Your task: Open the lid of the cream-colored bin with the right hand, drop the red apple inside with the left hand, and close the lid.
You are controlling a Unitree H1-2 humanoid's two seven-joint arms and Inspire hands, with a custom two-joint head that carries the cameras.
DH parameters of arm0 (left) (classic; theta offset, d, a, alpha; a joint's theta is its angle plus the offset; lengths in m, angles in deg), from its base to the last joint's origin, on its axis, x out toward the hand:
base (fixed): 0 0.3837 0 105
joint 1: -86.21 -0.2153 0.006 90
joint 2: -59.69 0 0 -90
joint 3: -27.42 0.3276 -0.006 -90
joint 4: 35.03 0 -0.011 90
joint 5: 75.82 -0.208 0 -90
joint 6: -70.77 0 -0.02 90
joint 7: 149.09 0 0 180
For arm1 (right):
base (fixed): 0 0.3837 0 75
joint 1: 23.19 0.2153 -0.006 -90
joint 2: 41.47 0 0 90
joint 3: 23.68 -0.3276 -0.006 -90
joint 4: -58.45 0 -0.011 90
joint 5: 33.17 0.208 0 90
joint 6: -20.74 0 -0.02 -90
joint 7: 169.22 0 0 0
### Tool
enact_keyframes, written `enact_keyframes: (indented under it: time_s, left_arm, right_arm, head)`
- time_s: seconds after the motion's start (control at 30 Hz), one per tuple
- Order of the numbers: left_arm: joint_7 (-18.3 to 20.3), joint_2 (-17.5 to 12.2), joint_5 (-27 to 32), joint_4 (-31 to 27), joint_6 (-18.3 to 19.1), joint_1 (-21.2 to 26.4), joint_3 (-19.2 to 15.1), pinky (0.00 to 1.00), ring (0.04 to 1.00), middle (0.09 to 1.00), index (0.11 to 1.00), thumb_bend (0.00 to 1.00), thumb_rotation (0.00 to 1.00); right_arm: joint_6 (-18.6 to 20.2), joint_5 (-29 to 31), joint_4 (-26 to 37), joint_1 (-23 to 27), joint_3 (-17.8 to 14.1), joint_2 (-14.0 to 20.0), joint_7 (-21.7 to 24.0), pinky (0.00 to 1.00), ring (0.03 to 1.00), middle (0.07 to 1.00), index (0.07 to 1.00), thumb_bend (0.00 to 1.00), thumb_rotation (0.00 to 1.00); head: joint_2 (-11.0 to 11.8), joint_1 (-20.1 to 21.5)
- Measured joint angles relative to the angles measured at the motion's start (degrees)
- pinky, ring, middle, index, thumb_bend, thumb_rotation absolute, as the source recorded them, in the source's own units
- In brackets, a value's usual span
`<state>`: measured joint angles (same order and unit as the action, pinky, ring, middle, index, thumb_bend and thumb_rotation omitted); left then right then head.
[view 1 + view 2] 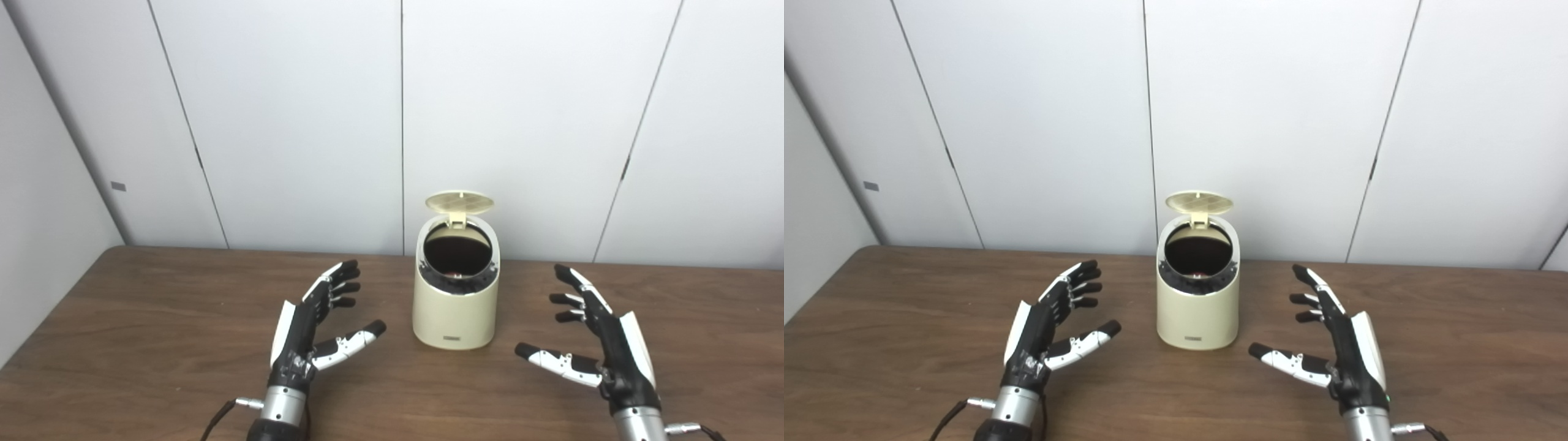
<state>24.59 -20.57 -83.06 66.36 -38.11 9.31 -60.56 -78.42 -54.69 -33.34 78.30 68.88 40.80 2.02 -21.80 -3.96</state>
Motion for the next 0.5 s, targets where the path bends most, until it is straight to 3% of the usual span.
enact_keyframes:
  time_s: [0.1, 0.23, 0.33, 0.5]
  left_arm:
    - [-0.2, 0.1, -0.2, 0.5, -0.1, 0.2, -0.4, 0.71, 0.780, 0.826, 0.849, 0.76, 0.19]
    - [-0.3, 0.5, -0.5, 2.4, -0.5, 1.2, -0.7, 0.70, 0.776, 0.809, 0.837, 0.76, 0.18]
    - [-0.3, 0.7, -0.8, 3.1, -1.6, 1.6, -0.8, 0.67, 0.774, 0.806, 0.835, 0.75, 0.14]
    - [-0.3, 0.8, -1.4, 5.7, -2.8, 3.2, -0.9, 0.67, 0.767, 0.805, 0.827, 0.74, 0.12]
  right_arm:
    - [-0.1, 0.0, -0.5, 0.0, 0.0, 0.3, 0.1, 0.64, 0.758, 0.853, 0.858, 0.63, 0.38]
    - [0.0, -0.2, -0.4, 1.6, 0.3, 2.0, 1.6, 0.64, 0.770, 0.859, 0.842, 0.61, 0.34]
    - [0.0, -0.8, 0.0, 4.4, 1.1, 3.3, 2.8, 0.64, 0.779, 0.850, 0.825, 0.61, 0.33]
    - [1.4, -4.5, 2.8, 11.7, 3.2, 5.4, 6.5, 0.66, 0.792, 0.847, 0.844, 0.60, 0.44]
  head:
    - [0.1, 0.4]
    - [0.9, 1.0]
    - [1.2, 1.3]
    - [2.5, 2.6]
